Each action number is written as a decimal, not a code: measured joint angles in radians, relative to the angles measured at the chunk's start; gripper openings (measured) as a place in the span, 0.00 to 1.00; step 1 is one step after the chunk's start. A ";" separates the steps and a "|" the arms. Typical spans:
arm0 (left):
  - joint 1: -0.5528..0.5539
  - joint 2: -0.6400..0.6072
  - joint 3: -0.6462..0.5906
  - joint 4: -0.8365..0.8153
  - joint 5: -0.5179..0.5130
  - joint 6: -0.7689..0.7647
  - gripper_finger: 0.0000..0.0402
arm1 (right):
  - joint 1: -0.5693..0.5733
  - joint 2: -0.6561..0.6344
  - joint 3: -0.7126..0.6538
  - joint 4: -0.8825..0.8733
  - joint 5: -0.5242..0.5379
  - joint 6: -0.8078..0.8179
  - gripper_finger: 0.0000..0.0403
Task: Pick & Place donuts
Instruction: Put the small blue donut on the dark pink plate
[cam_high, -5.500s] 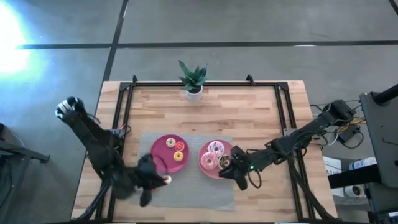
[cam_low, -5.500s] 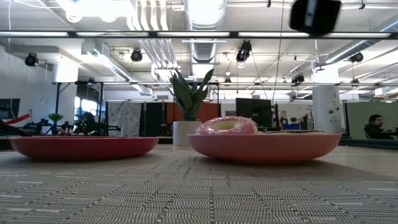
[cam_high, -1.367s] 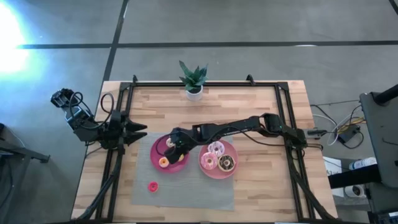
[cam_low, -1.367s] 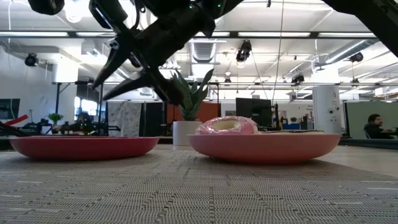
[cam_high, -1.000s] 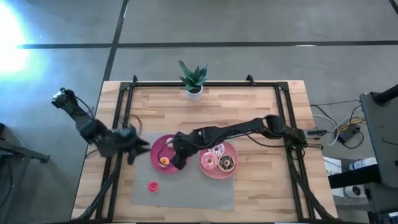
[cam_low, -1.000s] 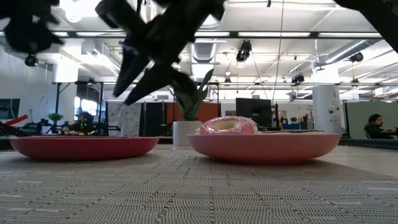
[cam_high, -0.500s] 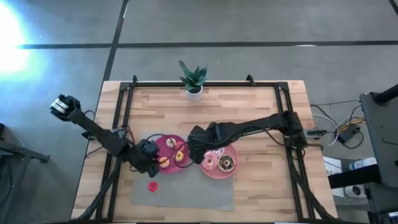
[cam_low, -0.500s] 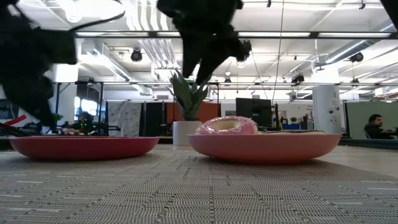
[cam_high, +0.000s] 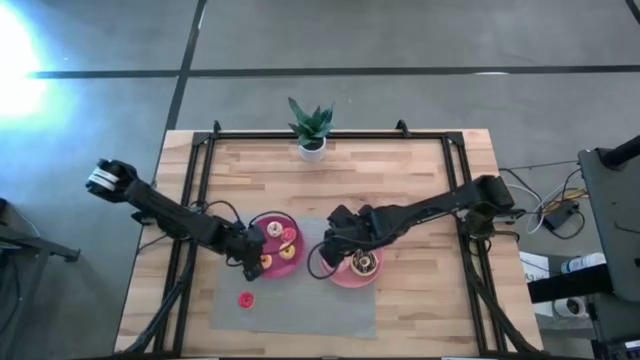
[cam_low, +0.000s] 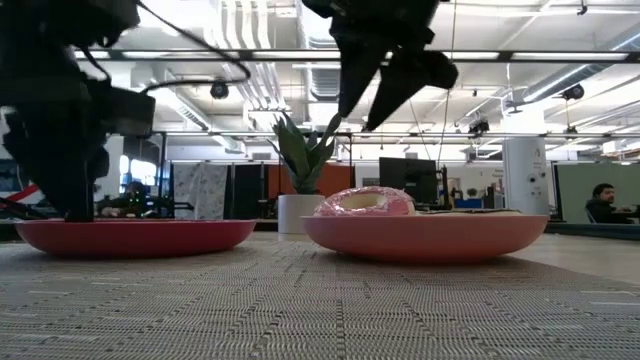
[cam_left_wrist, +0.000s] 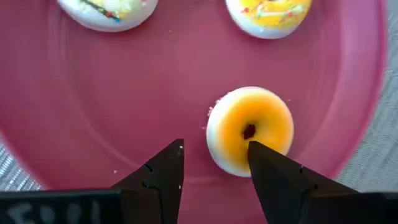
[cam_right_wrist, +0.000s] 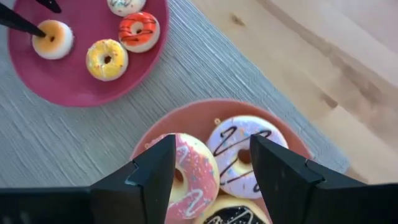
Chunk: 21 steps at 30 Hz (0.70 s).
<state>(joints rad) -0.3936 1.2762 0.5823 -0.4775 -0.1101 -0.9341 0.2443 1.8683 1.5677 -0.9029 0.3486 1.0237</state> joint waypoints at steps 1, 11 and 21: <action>0.001 0.006 0.000 0.007 0.001 0.008 0.38 | 0.004 -0.002 -0.008 0.007 0.002 0.011 0.49; 0.003 0.073 0.008 0.078 -0.002 0.074 0.20 | 0.027 -0.003 -0.022 0.041 0.018 0.029 0.48; -0.020 -0.006 0.058 0.070 -0.153 0.150 0.00 | 0.021 -0.003 -0.022 0.245 -0.100 -0.098 0.42</action>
<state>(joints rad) -0.4136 1.2702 0.6406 -0.4070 -0.2631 -0.7842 0.2651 1.8656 1.5457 -0.6578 0.2487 0.9256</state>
